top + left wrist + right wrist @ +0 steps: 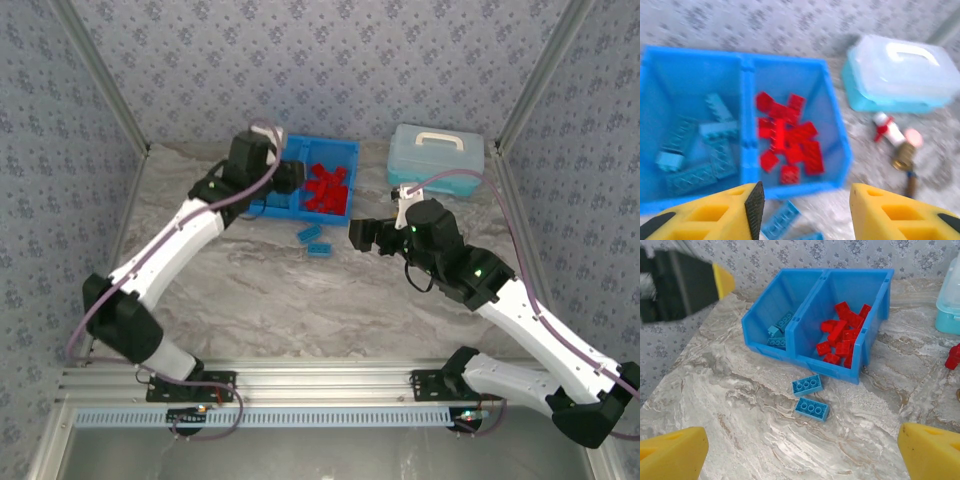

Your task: Sort the legos into containers by color

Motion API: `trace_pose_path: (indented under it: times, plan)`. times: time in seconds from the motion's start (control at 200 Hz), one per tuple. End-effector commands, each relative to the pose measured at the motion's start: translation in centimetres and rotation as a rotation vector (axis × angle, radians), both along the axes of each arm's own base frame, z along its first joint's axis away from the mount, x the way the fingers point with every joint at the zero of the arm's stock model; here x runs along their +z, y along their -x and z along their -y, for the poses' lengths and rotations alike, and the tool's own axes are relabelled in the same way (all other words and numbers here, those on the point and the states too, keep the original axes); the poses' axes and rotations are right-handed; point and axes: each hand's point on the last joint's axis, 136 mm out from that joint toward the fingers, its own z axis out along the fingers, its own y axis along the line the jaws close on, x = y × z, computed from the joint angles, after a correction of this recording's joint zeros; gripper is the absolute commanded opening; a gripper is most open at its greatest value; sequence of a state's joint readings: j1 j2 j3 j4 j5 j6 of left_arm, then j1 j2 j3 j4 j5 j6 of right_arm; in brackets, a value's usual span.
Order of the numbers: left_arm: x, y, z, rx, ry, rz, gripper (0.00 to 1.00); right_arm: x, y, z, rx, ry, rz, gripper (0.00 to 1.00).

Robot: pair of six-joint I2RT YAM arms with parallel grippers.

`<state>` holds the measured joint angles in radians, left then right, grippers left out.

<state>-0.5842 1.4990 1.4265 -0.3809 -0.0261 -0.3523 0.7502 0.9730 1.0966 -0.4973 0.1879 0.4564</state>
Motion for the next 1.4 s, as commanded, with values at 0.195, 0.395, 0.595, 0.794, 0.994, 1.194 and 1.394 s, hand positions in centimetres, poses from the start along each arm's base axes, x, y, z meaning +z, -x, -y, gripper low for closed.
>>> trace_pose_path:
  times: [0.195, 0.395, 0.595, 0.794, 0.994, 1.194, 1.394]
  plan:
    - [-12.1, 5.3, 4.8, -0.118, -0.123, -0.208, 0.56, 0.4, -0.7, 0.5, -0.030, -0.008, 0.022, 1.00]
    - [-18.0, 5.5, 6.7, -0.123, -0.226, -0.303, 0.62, 0.2, -0.5, 0.7, -0.032, -0.008, 0.016, 1.00]
    - [-20.4, 4.8, 6.3, 0.087, -0.229, -0.405, 0.90, 0.1, -0.4, 1.0, -0.038, -0.011, 0.013, 1.00]
    - [-21.0, 3.8, 6.1, 0.198, -0.241, -0.402, 0.93, 0.0, -0.4, 0.9, -0.032, -0.021, 0.010, 1.00]
    - [-23.1, 3.9, 6.5, 0.161, -0.308, -0.453, 0.99, 0.2, -0.2, 1.4, -0.042, -0.013, 0.016, 1.00]
    - [-24.9, 3.9, 5.7, 0.189, -0.364, -0.468, 0.99, 0.1, 0.1, 1.6, -0.044, -0.025, 0.012, 1.00]
    - [-26.6, 4.3, 5.9, 0.181, -0.363, -0.489, 0.85, 0.2, 0.1, 1.7, -0.046, -0.027, 0.013, 1.00]
